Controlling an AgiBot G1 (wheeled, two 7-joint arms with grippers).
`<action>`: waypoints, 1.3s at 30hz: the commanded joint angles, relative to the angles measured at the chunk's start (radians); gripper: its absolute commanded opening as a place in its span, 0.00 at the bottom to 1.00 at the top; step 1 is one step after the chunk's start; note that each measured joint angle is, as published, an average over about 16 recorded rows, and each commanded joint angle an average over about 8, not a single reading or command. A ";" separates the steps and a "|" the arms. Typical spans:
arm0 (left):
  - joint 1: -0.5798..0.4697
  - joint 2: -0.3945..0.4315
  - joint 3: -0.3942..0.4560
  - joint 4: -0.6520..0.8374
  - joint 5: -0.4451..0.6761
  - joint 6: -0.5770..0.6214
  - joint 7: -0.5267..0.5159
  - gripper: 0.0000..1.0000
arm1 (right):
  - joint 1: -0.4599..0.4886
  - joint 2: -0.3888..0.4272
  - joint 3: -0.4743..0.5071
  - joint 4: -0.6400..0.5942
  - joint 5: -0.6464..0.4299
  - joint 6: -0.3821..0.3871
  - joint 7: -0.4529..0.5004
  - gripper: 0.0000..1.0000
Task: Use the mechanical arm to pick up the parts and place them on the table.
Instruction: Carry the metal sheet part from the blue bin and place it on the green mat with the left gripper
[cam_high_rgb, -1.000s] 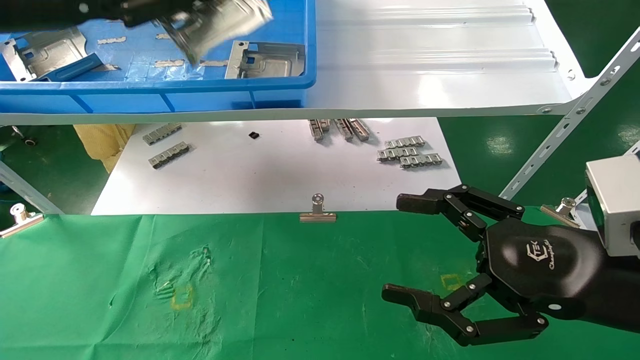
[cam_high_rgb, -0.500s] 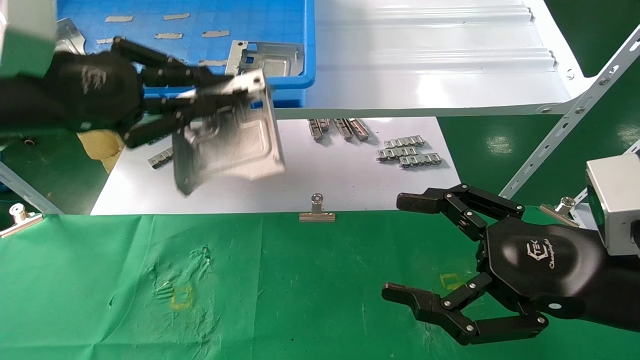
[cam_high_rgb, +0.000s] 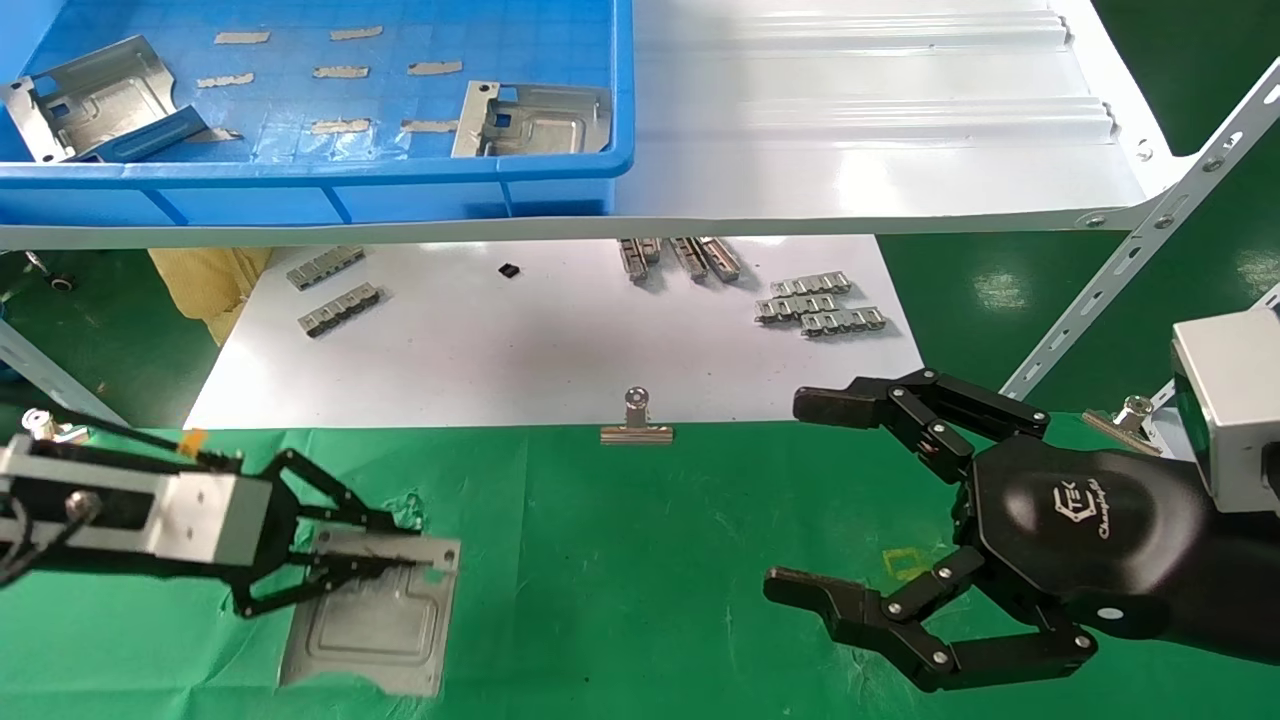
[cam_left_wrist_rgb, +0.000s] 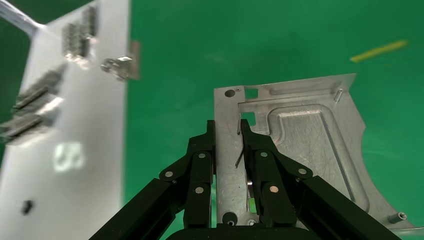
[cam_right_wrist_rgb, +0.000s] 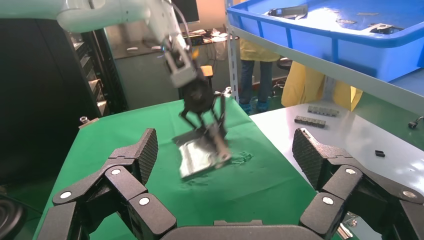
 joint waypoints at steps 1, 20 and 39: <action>0.016 0.008 0.029 0.021 0.021 0.002 0.059 0.00 | 0.000 0.000 0.000 0.000 0.000 0.000 0.000 1.00; -0.013 0.085 0.064 0.286 0.054 -0.058 0.270 1.00 | 0.000 0.000 0.000 0.000 0.000 0.000 0.000 1.00; -0.017 0.084 0.023 0.390 -0.076 0.020 0.126 1.00 | 0.000 0.000 0.000 0.000 0.000 0.000 0.000 1.00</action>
